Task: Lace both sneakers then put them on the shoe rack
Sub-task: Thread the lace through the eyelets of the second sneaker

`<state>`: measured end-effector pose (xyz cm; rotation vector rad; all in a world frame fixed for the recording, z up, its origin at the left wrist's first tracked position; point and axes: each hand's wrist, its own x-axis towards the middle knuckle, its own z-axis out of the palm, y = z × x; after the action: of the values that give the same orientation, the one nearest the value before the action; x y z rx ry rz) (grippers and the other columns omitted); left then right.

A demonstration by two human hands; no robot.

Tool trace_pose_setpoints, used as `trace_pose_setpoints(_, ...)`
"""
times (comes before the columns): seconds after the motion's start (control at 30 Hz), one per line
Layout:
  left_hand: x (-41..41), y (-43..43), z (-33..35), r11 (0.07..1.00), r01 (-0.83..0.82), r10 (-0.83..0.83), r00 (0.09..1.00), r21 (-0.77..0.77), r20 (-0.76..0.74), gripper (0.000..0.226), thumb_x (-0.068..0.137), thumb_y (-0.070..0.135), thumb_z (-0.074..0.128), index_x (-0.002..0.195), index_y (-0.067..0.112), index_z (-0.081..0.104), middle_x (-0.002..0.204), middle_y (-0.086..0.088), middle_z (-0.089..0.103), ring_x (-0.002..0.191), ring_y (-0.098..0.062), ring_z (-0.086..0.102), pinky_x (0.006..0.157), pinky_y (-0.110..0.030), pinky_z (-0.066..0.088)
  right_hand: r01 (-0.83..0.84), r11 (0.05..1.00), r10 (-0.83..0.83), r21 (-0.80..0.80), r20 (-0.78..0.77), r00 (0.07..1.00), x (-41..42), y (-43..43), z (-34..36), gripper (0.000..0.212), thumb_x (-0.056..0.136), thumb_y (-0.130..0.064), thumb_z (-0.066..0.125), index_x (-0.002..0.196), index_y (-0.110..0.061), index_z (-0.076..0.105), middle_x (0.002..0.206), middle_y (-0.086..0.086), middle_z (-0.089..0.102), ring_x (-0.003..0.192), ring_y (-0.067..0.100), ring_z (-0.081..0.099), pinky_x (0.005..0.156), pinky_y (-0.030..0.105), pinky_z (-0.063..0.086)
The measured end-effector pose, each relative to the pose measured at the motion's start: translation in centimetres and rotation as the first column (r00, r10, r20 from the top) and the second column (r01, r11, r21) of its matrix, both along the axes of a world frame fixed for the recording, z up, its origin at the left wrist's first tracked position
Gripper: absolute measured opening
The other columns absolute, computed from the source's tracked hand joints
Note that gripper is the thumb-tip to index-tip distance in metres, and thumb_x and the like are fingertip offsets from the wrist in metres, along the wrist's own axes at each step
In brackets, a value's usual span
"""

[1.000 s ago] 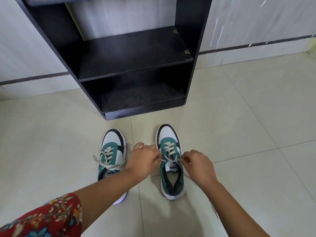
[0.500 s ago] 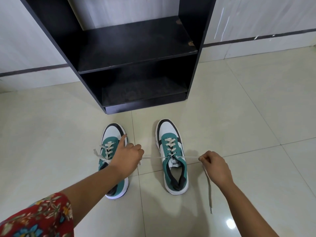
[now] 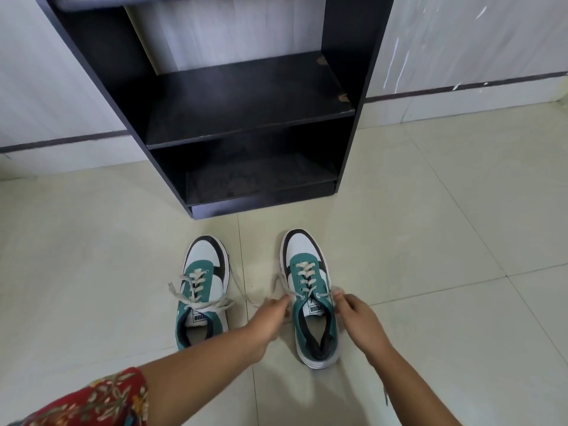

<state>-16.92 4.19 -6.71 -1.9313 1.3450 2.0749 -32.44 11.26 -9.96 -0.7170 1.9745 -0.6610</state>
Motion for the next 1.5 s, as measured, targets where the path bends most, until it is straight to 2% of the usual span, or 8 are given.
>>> trace_pose_setpoints(0.33, -2.1, -0.7, -2.1, 0.950, -0.311, 0.303, 0.940, -0.028, -0.160, 0.028, 0.083, 0.020, 0.067, 0.105, 0.007, 0.057, 0.096, -0.007, 0.067, 0.077, -0.010, 0.060, 0.047, -0.011, 0.045, 0.302, 0.936, -0.191, -0.182, 0.461, 0.867, 1.7, -1.6, 1.2, 0.007, 0.090, -0.009, 0.058, 0.085, -0.010, 0.063, 0.081, -0.001, 0.068, 0.065, -0.002, 0.065, 0.055, 0.009, 0.046)
trace_pose_setpoints(0.53, -2.2, -3.1, -4.0, 0.980, 0.006, 0.014, 0.995, -0.200, 0.097, 0.018, 0.078, 0.027, 0.066, 0.082, 0.010, 0.064, 0.103, -0.015, 0.070, 0.098, -0.030, 0.064, 0.092, -0.040, 0.051, 0.358, 0.916, -0.245, -0.183, 0.451, 0.858, 1.9, -1.6, 1.0, 0.010, 0.092, -0.007, 0.051, 0.084, -0.012, 0.056, 0.080, -0.003, 0.067, 0.061, 0.002, 0.057, 0.058, 0.021, 0.038)
trace_pose_setpoints(0.67, -2.7, -2.9, -2.1, 0.959, -0.065, 0.056, 0.998, -0.274, -0.039, 0.006, 0.080, 0.018, 0.055, 0.079, 0.014, 0.060, 0.095, -0.013, 0.066, 0.091, -0.024, 0.062, 0.082, -0.032, 0.051, 0.294, 0.936, -0.184, -0.192, 0.443, 0.877, 1.8, -1.7, 1.3, 0.018, 0.092, -0.007, 0.049, 0.090, -0.014, 0.065, 0.071, -0.005, 0.061, 0.062, 0.008, 0.050, 0.060, 0.021, 0.039)
trace_pose_setpoints(0.77, -2.5, -2.3, 0.0, 0.959, -0.059, -0.034, 0.946, -0.277, -0.322, 0.017, 0.092, 0.004, 0.045, 0.087, 0.015, 0.057, 0.103, -0.001, 0.060, 0.091, -0.004, 0.056, 0.069, -0.002, 0.045, 0.151, 0.949, -0.033, -0.276, 0.389, 0.921, 1.8, -1.9, 2.1, 0.026, 0.095, -0.007, 0.047, 0.100, -0.018, 0.070, 0.077, -0.006, 0.067, 0.068, 0.001, 0.059, 0.067, 0.012, 0.048)
trace_pose_setpoints(0.87, -1.3, -2.9, 0.6, 0.897, 0.093, -0.298, 0.851, -0.433, -0.432, 0.026, 0.094, 0.007, 0.043, 0.116, 0.007, 0.056, 0.125, -0.005, 0.057, 0.117, -0.007, 0.052, 0.098, -0.014, 0.042, -0.057, 0.938, 0.140, -0.343, 0.223, 0.965, 1.8, -2.1, 3.1, 0.022, 0.092, -0.020, 0.051, 0.098, -0.024, 0.071, 0.092, 0.008, 0.072, 0.086, 0.020, 0.065, 0.084, 0.035, 0.051)
trace_pose_setpoints(1.1, 0.5, -5.1, 1.1, 0.252, 0.400, -0.635, 0.756, -0.881, 0.161, 0.026, 0.093, 0.023, 0.037, 0.078, 0.009, 0.052, 0.074, 0.001, 0.048, 0.074, -0.012, 0.042, 0.087, -0.033, 0.043, -0.196, 0.861, 0.240, -0.469, 0.036, 0.970, 1.0, -1.8, 4.9, 0.017, 0.086, -0.012, 0.062, 0.085, -0.026, 0.071, 0.069, -0.010, 0.066, 0.061, 0.004, 0.051, 0.062, 0.017, 0.041)
trace_pose_setpoints(1.37, 0.0, -4.0, 0.8, 0.191, 0.328, -0.439, 0.872, -0.925, 0.219, 0.032, 0.096, 0.032, 0.034, 0.105, 0.014, 0.058, 0.095, 0.004, 0.054, 0.087, -0.008, 0.050, 0.075, -0.021, 0.042, -0.348, 0.823, 0.169, -0.449, -0.392, 0.904, 2.2, -0.9, 3.8, 0.008, 0.081, -0.032, 0.058, 0.084, -0.033, 0.064, 0.081, -0.014, 0.057, 0.085, 0.011, 0.054, 0.072, 0.028, 0.048)
trace_pose_setpoints(1.5, -0.5, -4.1, 0.8, 0.425, 0.369, -0.314, 0.917, -0.827, 0.248, 0.025, 0.092, 0.031, 0.044, 0.085, 0.017, 0.063, 0.079, 0.004, 0.060, 0.072, -0.018, 0.058, 0.065, -0.035, 0.049, -0.372, 0.841, 0.138, -0.393, -0.509, 0.850, 3.1, -1.1, 3.3, 0.037, 0.086, -0.031, 0.050, 0.121, -0.035, 0.060, 0.088, -0.013, 0.047, 0.089, 0.011, 0.047, 0.072, 0.025, 0.046)
